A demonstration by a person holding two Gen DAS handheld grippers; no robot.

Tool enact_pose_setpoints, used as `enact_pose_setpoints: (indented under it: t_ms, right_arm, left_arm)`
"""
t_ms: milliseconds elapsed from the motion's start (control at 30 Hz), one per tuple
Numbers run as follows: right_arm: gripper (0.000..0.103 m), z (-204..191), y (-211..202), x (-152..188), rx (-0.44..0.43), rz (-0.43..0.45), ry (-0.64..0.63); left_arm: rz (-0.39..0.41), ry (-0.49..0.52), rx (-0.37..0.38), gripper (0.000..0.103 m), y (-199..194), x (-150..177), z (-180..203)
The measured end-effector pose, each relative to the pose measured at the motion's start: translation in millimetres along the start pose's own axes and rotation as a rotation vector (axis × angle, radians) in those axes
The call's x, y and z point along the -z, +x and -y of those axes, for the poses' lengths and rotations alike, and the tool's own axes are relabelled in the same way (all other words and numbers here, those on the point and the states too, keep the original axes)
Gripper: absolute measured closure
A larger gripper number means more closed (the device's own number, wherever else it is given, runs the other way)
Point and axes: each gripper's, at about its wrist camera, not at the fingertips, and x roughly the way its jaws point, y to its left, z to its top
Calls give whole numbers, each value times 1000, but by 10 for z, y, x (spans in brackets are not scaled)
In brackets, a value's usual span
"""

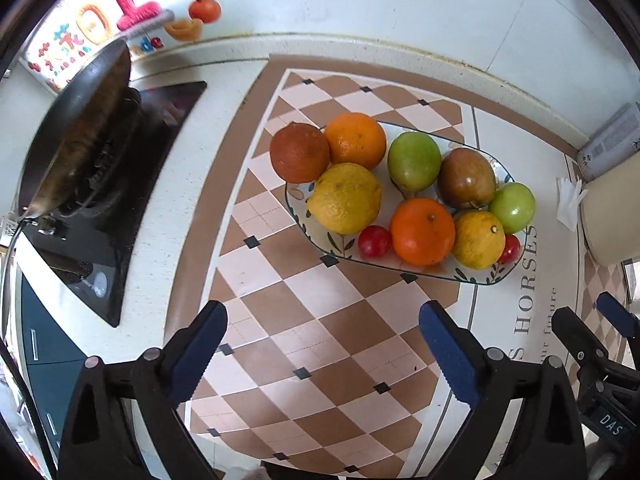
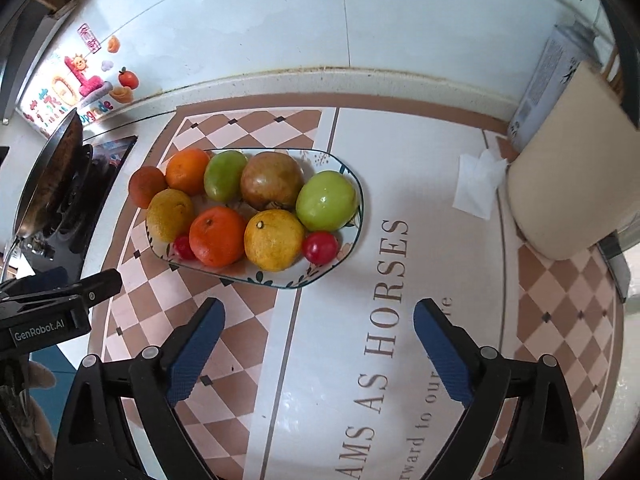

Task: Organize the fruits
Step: 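Lift both open tools away from the plate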

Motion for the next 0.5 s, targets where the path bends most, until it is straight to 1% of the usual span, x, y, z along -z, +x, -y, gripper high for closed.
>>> enact_pose_setpoints:
  t_ms: [233,400,500]
  right_arm:
    - [5,-56,-328,226,20,41,26]
    - [5,-182,-739,487,29,97,56]
    - [5,-304,-1043,702,26,137,64]
  left_arm:
    - [75,30,-1,5,-328,238,-50]
    - [150,60,10,5,-684,492,-130]
    - [204,85,21,5,-947,683,-206]
